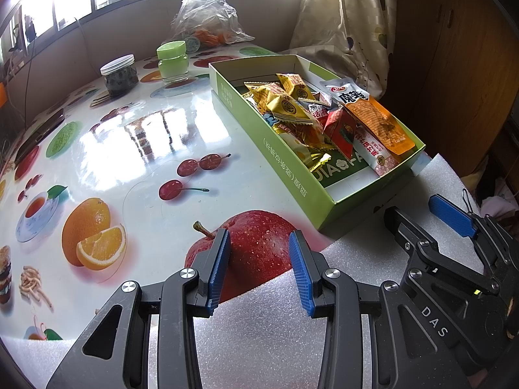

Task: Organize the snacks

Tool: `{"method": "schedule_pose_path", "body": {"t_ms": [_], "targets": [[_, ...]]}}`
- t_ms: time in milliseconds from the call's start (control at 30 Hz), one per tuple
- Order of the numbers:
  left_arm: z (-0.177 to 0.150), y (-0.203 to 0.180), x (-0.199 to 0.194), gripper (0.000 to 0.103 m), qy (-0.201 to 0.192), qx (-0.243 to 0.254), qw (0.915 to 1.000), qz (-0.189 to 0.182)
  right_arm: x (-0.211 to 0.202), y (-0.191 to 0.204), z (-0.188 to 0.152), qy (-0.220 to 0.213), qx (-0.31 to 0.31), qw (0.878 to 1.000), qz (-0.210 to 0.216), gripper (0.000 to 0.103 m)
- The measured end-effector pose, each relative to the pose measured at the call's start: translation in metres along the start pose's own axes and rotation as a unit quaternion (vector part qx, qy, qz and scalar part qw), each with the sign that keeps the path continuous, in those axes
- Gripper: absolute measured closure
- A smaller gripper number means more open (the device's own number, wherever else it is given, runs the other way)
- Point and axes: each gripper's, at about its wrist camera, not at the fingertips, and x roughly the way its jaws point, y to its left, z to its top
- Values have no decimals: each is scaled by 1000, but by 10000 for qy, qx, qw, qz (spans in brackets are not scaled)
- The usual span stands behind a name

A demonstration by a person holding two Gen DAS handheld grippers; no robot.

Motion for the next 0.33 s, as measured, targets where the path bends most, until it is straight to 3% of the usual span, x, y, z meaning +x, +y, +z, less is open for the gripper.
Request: {"method": "schedule_pose_path", "body": {"t_ms": [333], "targets": [[-1,0,0,64,-2,-5,10000,-6,0,0,0,-4,-1,10000,-1,44]]}}
